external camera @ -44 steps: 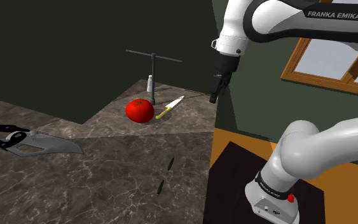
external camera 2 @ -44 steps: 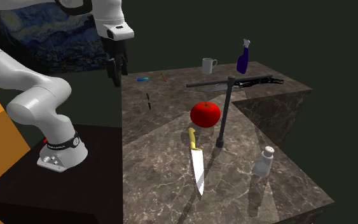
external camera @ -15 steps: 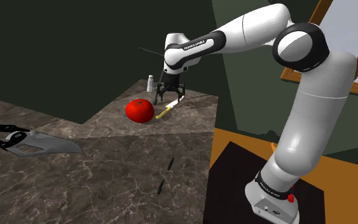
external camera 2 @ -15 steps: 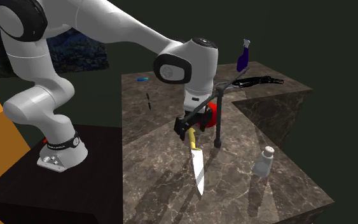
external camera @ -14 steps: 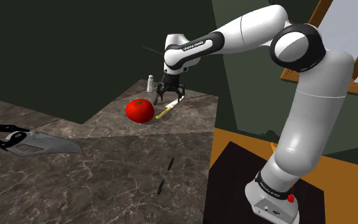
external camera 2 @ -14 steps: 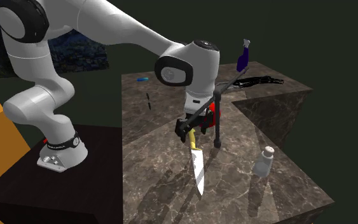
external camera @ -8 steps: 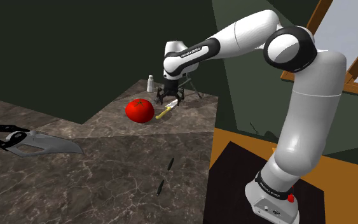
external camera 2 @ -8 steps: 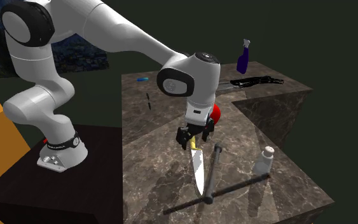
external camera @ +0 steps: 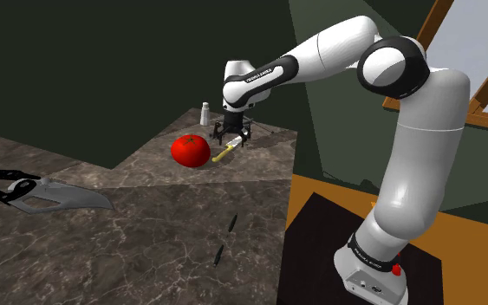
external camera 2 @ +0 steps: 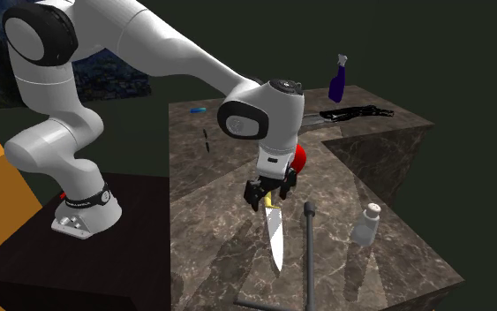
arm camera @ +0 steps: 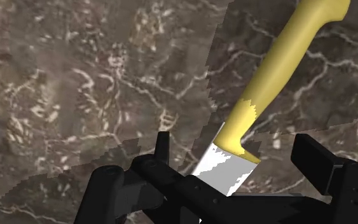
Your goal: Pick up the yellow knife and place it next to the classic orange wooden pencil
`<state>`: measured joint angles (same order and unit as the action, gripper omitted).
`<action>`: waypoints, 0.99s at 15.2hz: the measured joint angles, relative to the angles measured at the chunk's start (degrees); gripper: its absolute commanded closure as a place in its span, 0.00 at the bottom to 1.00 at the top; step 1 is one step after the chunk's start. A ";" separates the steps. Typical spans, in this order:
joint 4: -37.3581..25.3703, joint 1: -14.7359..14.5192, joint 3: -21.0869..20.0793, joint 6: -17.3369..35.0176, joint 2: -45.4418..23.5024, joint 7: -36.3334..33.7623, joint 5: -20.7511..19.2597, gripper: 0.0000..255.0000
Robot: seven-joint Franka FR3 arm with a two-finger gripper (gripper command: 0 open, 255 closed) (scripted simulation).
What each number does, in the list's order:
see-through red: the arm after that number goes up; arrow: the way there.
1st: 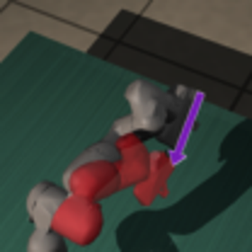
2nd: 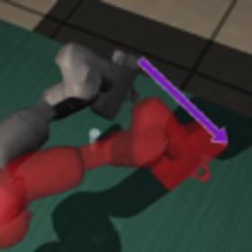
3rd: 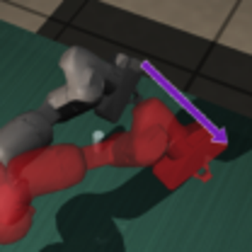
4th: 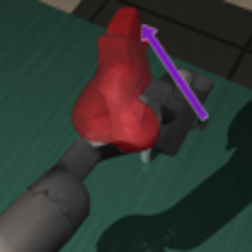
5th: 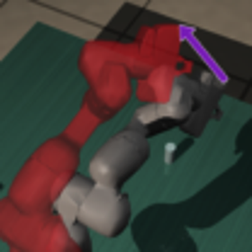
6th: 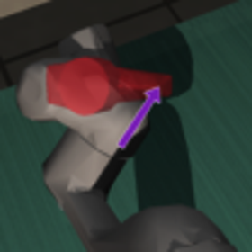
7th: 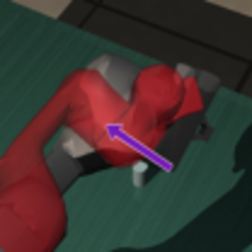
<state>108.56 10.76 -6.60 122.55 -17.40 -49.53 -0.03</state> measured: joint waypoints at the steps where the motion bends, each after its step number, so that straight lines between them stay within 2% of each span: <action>1: 0.00 0.00 0.00 0.00 0.00 0.00 0.00 1.00; 11: 0.01 -0.03 -0.03 -0.01 0.04 -0.01 0.01 1.00; 15: -0.88 0.06 -0.05 -2.07 1.22 0.06 0.14 1.00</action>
<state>107.68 10.82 -6.65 120.49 -16.18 -49.47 0.11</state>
